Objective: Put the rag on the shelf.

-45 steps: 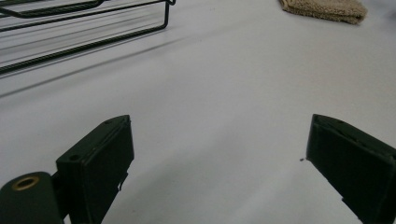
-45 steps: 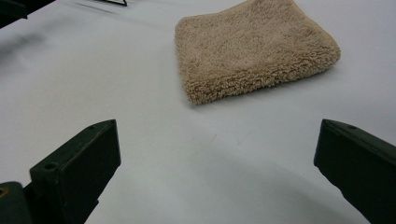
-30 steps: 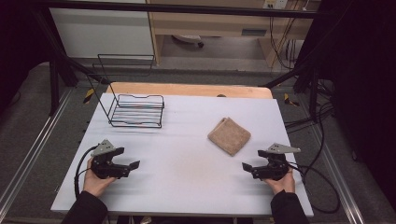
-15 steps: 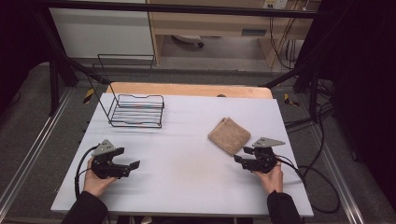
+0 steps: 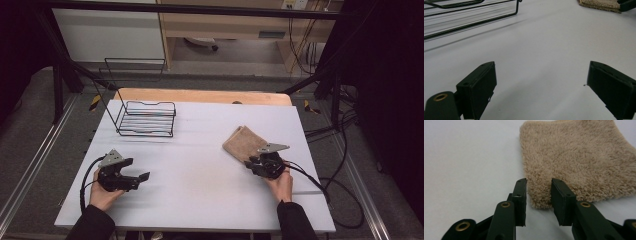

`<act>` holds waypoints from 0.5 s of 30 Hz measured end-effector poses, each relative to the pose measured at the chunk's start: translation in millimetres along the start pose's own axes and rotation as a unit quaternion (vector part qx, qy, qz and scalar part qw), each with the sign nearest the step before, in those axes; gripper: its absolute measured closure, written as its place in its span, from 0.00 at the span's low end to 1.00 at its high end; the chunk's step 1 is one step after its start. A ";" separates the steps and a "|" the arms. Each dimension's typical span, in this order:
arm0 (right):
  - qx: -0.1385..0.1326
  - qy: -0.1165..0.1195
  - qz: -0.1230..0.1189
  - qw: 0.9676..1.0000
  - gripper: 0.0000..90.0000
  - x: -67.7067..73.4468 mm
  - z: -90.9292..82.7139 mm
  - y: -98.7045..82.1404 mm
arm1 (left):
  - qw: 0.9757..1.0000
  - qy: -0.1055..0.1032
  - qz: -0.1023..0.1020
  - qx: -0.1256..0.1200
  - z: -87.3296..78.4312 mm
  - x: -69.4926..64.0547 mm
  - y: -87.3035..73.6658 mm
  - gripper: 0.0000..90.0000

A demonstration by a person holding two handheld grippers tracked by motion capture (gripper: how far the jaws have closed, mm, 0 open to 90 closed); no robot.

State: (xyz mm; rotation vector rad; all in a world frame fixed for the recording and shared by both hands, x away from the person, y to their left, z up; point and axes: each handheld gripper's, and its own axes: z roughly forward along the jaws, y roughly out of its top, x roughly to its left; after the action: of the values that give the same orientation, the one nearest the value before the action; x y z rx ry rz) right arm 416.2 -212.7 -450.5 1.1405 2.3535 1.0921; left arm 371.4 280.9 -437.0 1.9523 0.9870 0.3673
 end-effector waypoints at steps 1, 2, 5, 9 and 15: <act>0.002 -0.005 -0.011 1.000 0.79 0.7 1.4 -0.2 | 1.000 0.000 -0.001 -0.001 0.0 0.0 0.0 0.10; 0.002 -0.012 -0.018 1.000 0.82 1.3 1.9 0.0 | 1.000 0.001 0.000 0.000 -0.1 0.1 0.1 0.10; 0.002 -0.014 -0.016 1.000 0.88 0.2 2.3 1.0 | 1.000 0.000 0.000 0.000 -0.1 -0.2 0.1 0.10; 0.004 -0.013 -0.017 1.000 0.94 0.0 1.3 3.6 | 1.000 0.000 0.000 0.000 -0.1 -0.1 0.2 0.10; -0.003 -0.006 -0.013 1.000 0.96 5.3 -5.2 10.8 | 1.000 0.001 0.001 0.000 -0.6 0.5 0.3 0.10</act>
State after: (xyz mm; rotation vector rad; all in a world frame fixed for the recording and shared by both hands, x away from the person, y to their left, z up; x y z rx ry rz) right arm 415.7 -207.0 -438.7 1.1089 2.3477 1.0810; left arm 371.5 281.5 -436.4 1.9524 0.9874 0.3706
